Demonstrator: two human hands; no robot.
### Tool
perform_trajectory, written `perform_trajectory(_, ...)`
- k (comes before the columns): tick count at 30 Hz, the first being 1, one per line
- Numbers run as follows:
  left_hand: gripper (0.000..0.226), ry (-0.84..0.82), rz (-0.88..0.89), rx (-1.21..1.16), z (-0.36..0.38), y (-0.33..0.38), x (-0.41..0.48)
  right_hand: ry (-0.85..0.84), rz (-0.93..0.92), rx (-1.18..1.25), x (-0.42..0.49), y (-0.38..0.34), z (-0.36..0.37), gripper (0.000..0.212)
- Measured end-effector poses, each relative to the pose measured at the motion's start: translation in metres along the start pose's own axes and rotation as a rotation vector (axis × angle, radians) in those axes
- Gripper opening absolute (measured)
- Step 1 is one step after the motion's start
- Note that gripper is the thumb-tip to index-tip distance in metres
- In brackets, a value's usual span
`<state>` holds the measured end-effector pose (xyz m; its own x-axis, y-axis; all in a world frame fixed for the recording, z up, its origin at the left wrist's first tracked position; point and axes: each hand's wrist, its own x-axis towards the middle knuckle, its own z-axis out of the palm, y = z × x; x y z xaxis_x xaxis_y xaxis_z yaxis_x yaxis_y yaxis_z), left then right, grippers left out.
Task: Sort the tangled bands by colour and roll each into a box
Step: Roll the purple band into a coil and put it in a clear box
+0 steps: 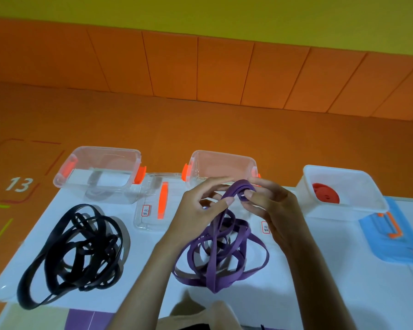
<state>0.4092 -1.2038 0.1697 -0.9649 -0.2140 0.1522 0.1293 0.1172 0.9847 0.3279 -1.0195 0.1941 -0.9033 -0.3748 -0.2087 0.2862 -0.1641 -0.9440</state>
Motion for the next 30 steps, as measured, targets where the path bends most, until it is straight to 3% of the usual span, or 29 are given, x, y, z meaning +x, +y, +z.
perform_trajectory(6, 0.017, 0.084, 0.011, -0.049, 0.035, 0.006, -0.013, -0.079, -0.14, -0.206, -0.014, -0.013, -0.025, 0.035)
perform_trajectory(9, 0.022, 0.12, 0.015, -0.038, 0.044, 0.009, -0.02, -0.075, -0.255, -0.438, -0.022, -0.017, -0.039, 0.027)
perform_trajectory(12, 0.032, 0.128, 0.045, -0.024, 0.048, 0.019, -0.03, -0.079, -0.418, -0.607, -0.034, -0.026, -0.043, 0.032)
perform_trajectory(16, 0.037, 0.203, 0.116, -0.012, 0.058, 0.035, -0.048, -0.084, -0.638, -0.653, -0.05, -0.031, -0.042, 0.031)
perform_trajectory(20, 0.033, 0.195, 0.116, -0.001, 0.06, 0.047, -0.066, -0.13, -0.629, -0.545, -0.062, -0.03, -0.045, 0.027)
perform_trajectory(25, 0.033, 0.206, 0.129, 0.034, 0.063, 0.048, -0.093, -0.248, -0.661, -0.637, -0.075, -0.031, -0.06, 0.025)
perform_trajectory(30, 0.037, 0.195, 0.123, 0.026, 0.07, 0.052, -0.113, -0.319, -0.49, -0.451, -0.092, -0.029, -0.07, 0.036)
